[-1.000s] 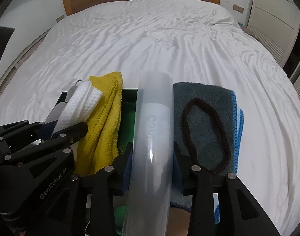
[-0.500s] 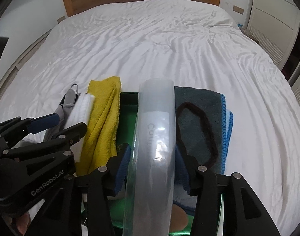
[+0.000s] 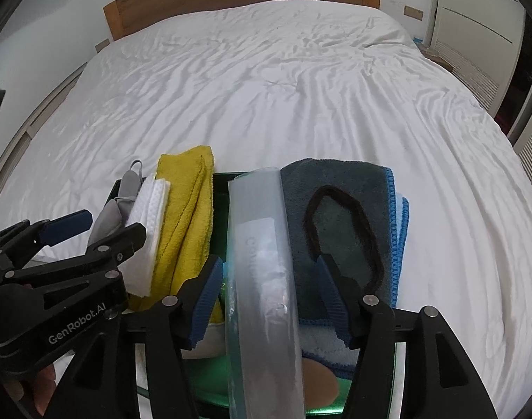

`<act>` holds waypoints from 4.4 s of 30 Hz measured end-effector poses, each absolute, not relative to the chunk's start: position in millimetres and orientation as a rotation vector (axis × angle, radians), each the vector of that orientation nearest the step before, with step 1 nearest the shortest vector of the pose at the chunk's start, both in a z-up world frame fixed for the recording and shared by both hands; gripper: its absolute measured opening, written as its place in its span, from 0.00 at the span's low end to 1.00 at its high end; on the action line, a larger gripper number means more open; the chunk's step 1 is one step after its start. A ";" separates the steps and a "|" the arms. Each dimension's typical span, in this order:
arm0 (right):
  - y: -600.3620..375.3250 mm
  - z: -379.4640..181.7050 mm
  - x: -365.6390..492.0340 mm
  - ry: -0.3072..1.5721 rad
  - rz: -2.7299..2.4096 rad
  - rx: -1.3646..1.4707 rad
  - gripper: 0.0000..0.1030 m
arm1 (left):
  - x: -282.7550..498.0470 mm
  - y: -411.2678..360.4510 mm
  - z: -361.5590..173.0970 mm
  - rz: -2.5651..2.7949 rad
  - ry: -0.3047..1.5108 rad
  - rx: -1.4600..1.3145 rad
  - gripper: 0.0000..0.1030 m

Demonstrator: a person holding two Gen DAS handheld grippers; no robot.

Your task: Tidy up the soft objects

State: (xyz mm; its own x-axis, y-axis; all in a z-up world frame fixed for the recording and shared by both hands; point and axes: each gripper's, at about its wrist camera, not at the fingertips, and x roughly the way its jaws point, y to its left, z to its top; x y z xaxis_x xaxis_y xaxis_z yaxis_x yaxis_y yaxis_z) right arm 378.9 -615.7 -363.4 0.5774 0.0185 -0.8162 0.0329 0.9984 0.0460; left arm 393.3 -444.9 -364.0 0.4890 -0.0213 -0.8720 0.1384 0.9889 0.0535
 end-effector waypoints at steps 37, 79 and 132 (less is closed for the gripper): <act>-618.3 -295.5 256.1 0.858 -0.208 -0.114 0.79 | 284.0 -459.5 -300.8 -0.225 0.952 0.122 0.85; -334.3 -20.6 -72.1 0.906 -0.128 -0.166 0.85 | 44.6 -212.9 -81.4 -0.400 0.861 0.200 0.95; -339.1 -43.7 -22.0 0.957 -0.041 -0.174 0.85 | 55.8 -218.5 -90.2 -0.361 0.894 0.248 0.95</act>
